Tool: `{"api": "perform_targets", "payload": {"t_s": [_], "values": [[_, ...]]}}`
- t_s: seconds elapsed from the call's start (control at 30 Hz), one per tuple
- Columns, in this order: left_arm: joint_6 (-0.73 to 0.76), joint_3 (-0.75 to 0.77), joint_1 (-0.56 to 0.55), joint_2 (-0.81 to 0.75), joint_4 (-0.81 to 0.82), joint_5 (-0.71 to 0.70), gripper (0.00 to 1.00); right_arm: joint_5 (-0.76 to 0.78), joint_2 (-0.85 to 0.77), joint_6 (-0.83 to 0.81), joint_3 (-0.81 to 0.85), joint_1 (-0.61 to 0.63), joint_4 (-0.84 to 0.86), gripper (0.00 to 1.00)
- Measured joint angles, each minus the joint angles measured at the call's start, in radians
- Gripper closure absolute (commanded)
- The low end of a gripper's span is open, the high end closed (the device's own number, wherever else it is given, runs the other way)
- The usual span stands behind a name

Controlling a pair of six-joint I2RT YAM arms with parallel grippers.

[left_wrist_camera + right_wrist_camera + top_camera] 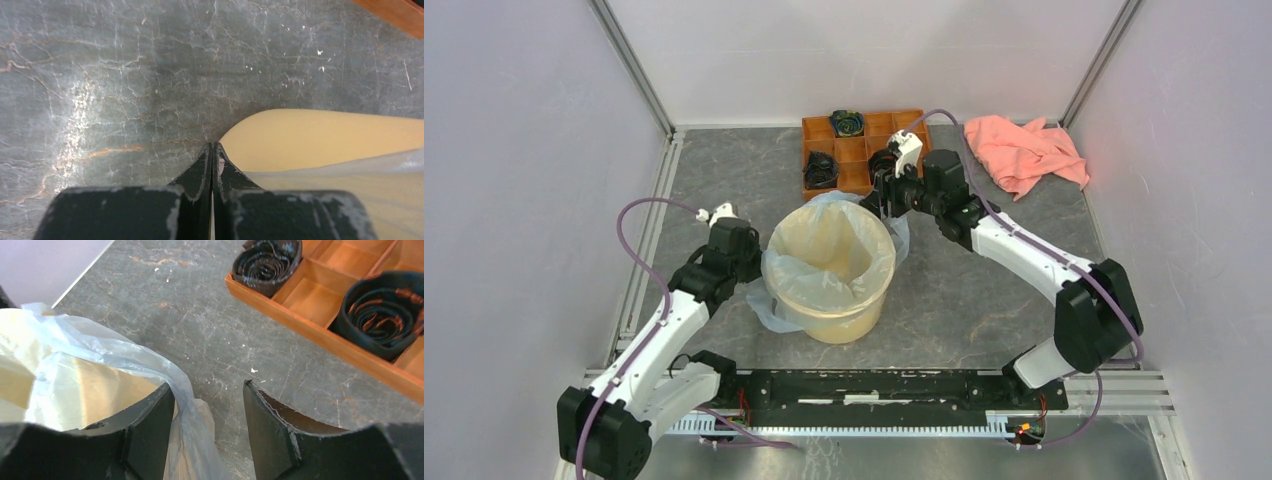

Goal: Put the trash bags into the trash bin

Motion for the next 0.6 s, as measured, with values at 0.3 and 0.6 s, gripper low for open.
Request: {"api": "perform_targets", "payload": {"t_s": [0.3,0.6], "values": [[-0.041,-0.029,0.000,-0.090,-0.009,0.051,0.98,-0.023,0.066,0.070,-0.124,-0.016,0.054,0.48],[-0.043,-0.048,0.000,-0.092,0.004,0.023,0.98,-0.010,-0.010,0.063,-0.271,-0.020,0.019,0.47]]}}
